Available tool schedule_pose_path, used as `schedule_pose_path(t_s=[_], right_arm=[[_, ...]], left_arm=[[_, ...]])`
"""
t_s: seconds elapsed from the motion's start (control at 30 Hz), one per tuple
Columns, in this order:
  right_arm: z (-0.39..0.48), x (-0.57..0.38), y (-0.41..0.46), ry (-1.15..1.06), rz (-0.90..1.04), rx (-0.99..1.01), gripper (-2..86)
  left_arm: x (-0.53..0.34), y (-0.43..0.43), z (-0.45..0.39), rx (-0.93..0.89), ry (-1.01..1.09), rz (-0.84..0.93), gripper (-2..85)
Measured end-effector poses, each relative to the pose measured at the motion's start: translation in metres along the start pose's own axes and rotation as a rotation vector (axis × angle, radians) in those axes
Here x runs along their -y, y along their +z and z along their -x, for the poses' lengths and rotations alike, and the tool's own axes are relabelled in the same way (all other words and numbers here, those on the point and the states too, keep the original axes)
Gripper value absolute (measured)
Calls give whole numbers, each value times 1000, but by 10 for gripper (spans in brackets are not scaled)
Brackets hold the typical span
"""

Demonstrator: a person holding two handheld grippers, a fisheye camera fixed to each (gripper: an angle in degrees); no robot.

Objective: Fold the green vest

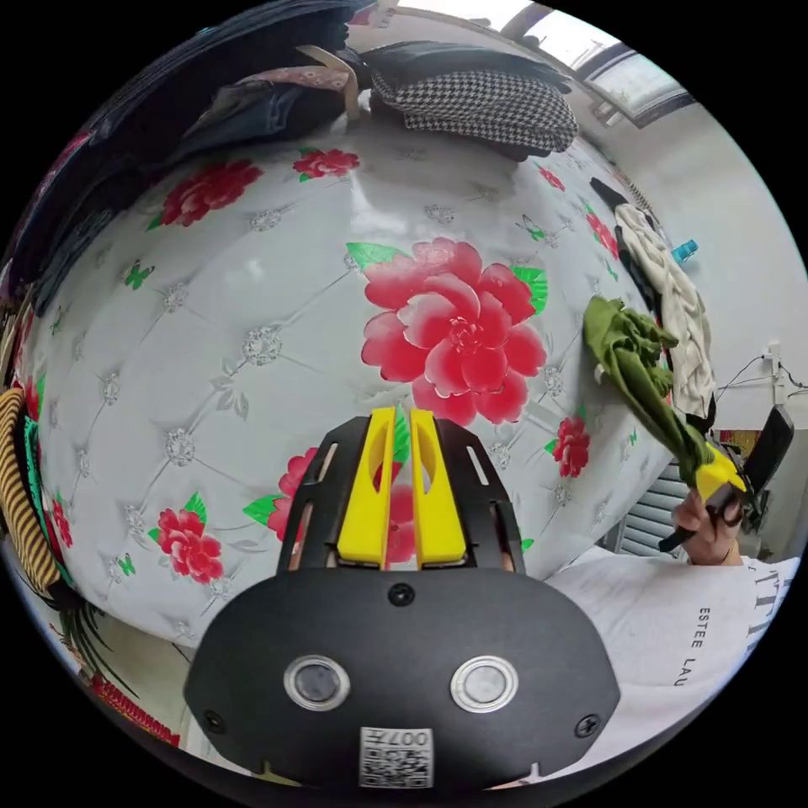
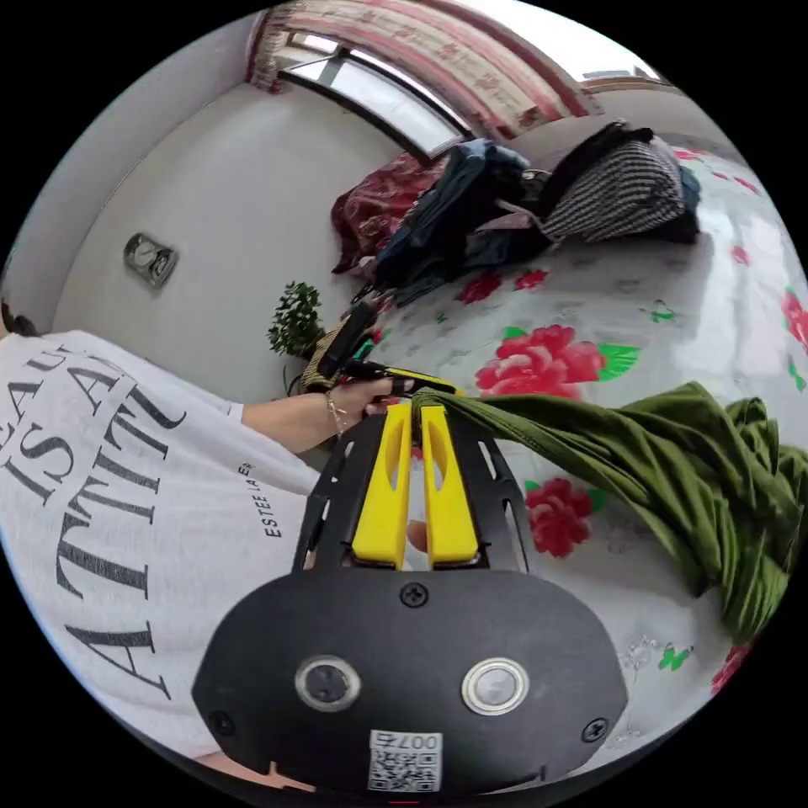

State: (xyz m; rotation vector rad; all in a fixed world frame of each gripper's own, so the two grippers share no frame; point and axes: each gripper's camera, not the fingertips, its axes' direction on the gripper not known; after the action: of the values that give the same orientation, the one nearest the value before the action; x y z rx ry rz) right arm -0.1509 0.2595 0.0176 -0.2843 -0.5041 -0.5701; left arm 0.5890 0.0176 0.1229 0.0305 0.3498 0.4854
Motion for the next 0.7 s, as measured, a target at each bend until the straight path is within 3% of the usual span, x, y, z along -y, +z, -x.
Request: schedule_pose_path(t_s=[0.07, 0.2, 0.33, 0.53, 0.7], right_arm=[[53, 6, 40, -235, 159, 29, 13], [84, -7, 75, -325, 273, -171, 31], [68, -37, 57, -168, 182, -303, 47], [-1, -118, -30, 313, -82, -585, 76], [-12, -146, -34, 366, -85, -623, 89]], left_arm=[[-20, -24, 16, -31, 0, -56, 4], [-72, -72, 74, -33, -30, -97, 1], [-128, -115, 125, -39, -78, -139, 24], [-152, -139, 124, -118, 30, -151, 72], [-116, -119, 67, -196, 223, -56, 98]])
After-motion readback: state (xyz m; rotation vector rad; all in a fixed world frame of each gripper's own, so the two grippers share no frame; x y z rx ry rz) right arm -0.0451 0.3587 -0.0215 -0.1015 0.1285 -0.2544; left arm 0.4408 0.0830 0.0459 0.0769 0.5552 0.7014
